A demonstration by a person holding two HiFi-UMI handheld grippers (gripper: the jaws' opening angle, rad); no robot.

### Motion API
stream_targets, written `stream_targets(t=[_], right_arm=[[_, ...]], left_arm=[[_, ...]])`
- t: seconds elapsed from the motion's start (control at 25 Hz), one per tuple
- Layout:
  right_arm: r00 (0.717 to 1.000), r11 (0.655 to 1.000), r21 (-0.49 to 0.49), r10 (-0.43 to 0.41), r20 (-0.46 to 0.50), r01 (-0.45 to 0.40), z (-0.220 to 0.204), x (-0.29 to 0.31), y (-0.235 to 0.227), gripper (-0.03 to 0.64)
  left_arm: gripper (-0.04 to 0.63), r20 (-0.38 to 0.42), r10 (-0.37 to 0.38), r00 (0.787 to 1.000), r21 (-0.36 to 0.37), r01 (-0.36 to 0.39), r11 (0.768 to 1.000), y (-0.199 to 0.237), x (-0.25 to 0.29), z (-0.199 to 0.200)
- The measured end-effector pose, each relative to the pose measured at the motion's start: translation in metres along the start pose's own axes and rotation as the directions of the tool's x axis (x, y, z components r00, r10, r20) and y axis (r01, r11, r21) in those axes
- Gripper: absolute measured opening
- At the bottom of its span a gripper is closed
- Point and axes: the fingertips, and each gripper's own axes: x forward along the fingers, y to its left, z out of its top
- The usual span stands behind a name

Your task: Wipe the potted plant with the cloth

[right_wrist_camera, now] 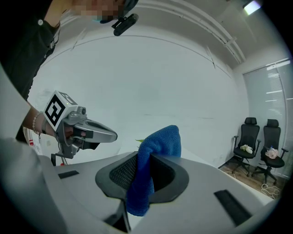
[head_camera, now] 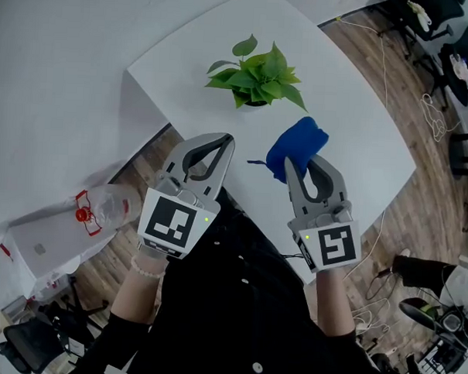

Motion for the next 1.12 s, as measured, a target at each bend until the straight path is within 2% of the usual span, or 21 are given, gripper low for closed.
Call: stream_targets(t=[0.44, 1.12], right_arm=[[1.0, 0.999, -0.046, 0.029, -0.009, -0.029, -0.0031, -0.0045, 0.0073, 0.094], [0.999, 0.998, -0.049, 0.035, -0.013, -0.036, -0.0052, -0.0027, 0.0065, 0.094]], left_arm=[[0.014, -0.02, 0.037, 0.999, -0.028, -0.037, 0.999, 0.0022, -0.009, -0.009], [0.014, -0.022, 0.05, 0.999, -0.029, -0.05, 0.998, 0.0043, -0.0095, -0.0085]])
